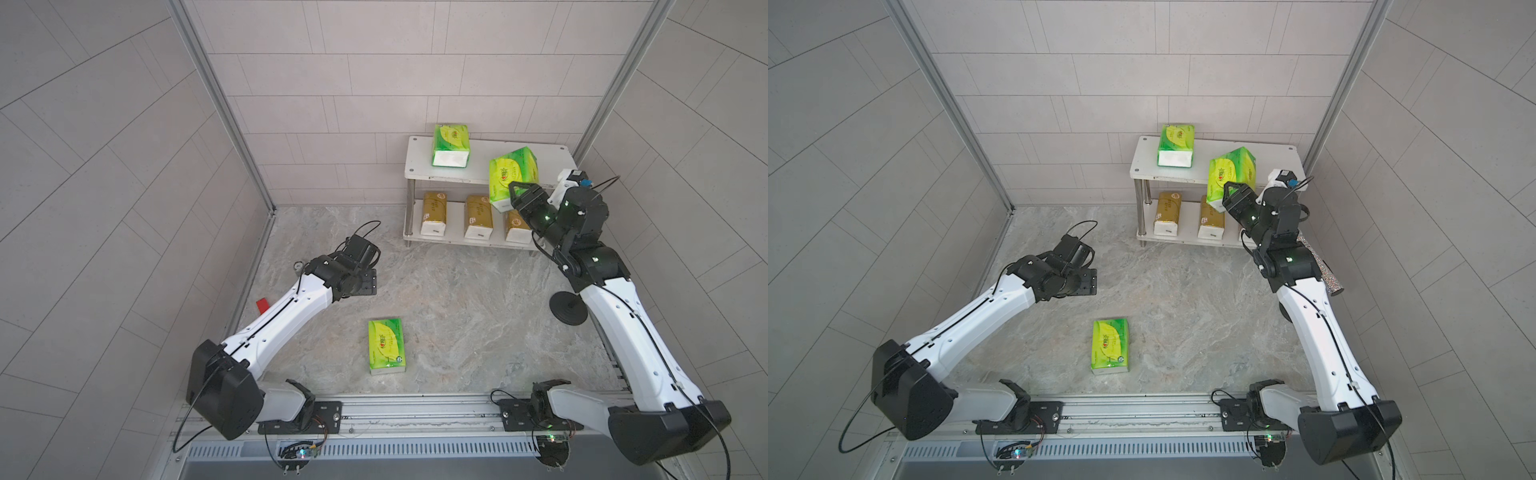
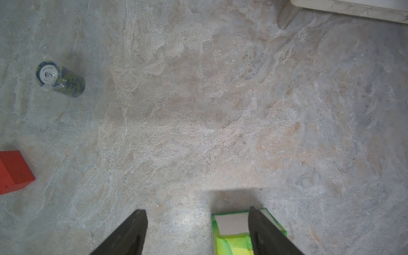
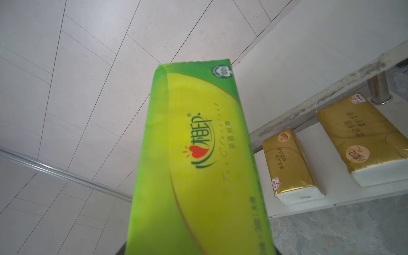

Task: Place the tissue boxes on the shelf by color
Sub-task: Place a box of tissues on the shelf.

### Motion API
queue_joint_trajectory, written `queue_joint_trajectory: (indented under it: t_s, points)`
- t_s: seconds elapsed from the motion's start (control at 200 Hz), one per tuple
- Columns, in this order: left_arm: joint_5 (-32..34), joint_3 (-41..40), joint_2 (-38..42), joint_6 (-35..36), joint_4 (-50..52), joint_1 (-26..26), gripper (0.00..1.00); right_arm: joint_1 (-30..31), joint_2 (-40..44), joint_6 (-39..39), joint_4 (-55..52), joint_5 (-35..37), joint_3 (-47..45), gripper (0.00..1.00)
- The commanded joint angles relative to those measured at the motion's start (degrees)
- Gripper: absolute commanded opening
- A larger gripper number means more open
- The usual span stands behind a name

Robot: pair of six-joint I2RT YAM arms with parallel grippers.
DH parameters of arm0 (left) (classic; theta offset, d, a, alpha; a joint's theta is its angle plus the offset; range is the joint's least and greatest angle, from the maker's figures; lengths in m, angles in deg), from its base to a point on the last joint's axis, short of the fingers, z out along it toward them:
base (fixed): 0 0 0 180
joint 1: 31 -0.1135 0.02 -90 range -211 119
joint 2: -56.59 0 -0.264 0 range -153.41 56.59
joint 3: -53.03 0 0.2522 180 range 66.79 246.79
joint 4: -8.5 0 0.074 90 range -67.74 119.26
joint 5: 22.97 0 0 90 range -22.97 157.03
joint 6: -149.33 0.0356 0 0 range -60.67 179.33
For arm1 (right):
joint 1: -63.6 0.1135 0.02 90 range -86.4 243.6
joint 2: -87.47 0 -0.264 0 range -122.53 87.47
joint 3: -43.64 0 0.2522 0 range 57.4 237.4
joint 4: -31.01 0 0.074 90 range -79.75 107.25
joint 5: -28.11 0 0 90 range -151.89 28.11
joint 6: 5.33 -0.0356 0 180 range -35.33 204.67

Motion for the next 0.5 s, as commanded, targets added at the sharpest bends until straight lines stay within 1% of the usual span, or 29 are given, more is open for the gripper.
queue_joint_trajectory:
  t_s: [0.0,0.125,0.305,0.495]
  points:
    - [1.2,-1.3,1.6,-0.7,1.6,0.2,0.8,-1.5,-2.4,-1.6,7.1,-2.3,5.1,0.59]
    - [1.2,-1.5,1.4,-0.8,1.5,0.3,0.8,-3.0,-6.5,-4.3,8.3,-3.0,7.7,0.59]
    - [1.1,-0.8,0.7,-0.7,1.6,0.3,0.8,-3.2,-11.9,-7.1,12.0,-3.0,9.8,0.59]
    - [1.1,-0.4,0.3,-1.0,1.5,0.4,0.8,-3.1,-16.7,-6.8,11.7,-2.5,13.9,0.6]
